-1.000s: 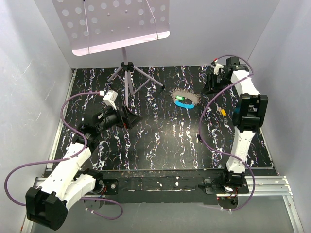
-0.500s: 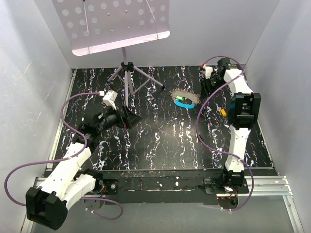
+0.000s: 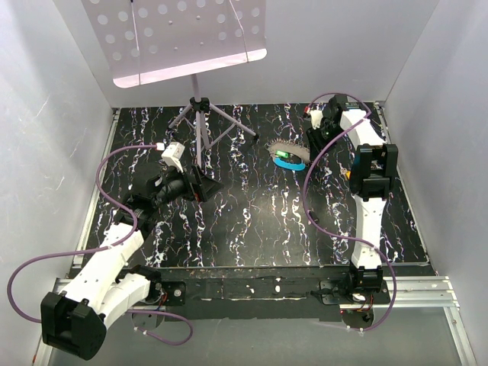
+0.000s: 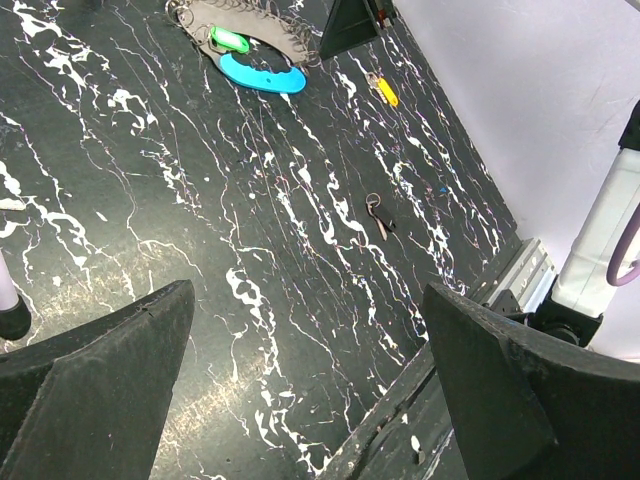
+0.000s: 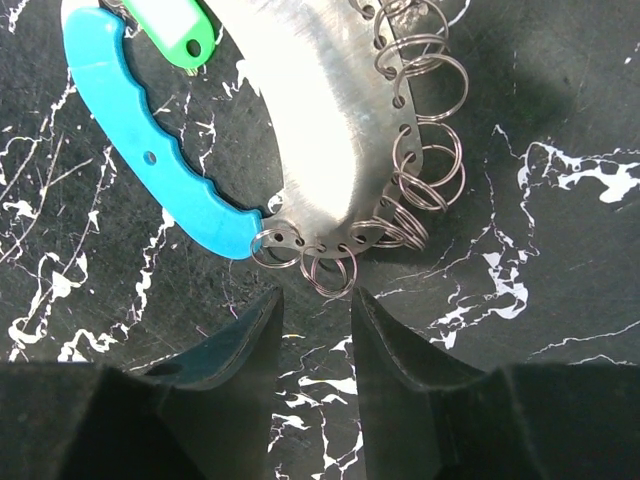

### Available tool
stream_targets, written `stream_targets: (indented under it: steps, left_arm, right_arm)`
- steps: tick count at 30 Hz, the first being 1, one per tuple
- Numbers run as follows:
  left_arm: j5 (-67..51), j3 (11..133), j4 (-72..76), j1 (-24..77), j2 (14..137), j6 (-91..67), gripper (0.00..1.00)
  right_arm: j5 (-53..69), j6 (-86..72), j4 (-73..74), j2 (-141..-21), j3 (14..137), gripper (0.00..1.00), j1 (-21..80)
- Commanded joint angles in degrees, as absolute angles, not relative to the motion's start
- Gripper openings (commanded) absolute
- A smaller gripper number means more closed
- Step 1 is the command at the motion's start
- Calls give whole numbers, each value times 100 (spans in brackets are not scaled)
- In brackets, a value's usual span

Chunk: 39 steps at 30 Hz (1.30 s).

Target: Put the keys on the keyring

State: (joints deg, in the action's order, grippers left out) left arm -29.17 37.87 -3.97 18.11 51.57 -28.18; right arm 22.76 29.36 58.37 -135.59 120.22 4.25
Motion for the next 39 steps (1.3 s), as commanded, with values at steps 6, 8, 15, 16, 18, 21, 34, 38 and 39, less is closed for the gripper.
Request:
stream_targets:
  steps: [6, 8, 15, 16, 18, 21, 34, 38, 39]
  left_arm:
    - [-2962, 3718, -334, 1784, 5071, -2830, 98]
    - [-2953, 3718, -352, 1775, 5036, -2830, 98]
    - [-2962, 3700, -334, 1775, 5036, -2865, 98]
    - [-2962, 3700, -334, 1784, 5027, -2865, 98]
    - [-2962, 3700, -334, 1775, 5027, -2865, 98]
    - [-2953, 3700, -343, 1775, 5027, -2865, 98]
    - [-3409, 3648, -97, 1775, 5010, -2856, 98]
    - [-3857, 3604, 298, 1775, 5071, -2900, 98]
    - [-3963, 3612, 351, 1775, 5106, -2909, 98]
  right_arm:
    - [2109, 3076, 5959, -13790, 12410, 35, 492]
    - [2109, 3085, 5941, -13799, 12419, 34, 501]
    - [2065, 3094, 5880, -13878, 12489, 29, 571]
    - [2065, 3102, 5854, -13878, 12489, 28, 580]
    - [2057, 3102, 5827, -13878, 12489, 25, 615]
    - [2074, 3103, 5836, -13878, 12515, 18, 642]
    - [3321, 3015, 5871, -12456, 11137, 1, 642]
    - [3901, 2761, 5985, -11972, 10644, 1, 650]
    - [4068, 2708, 6064, -11875, 10557, 1, 650]
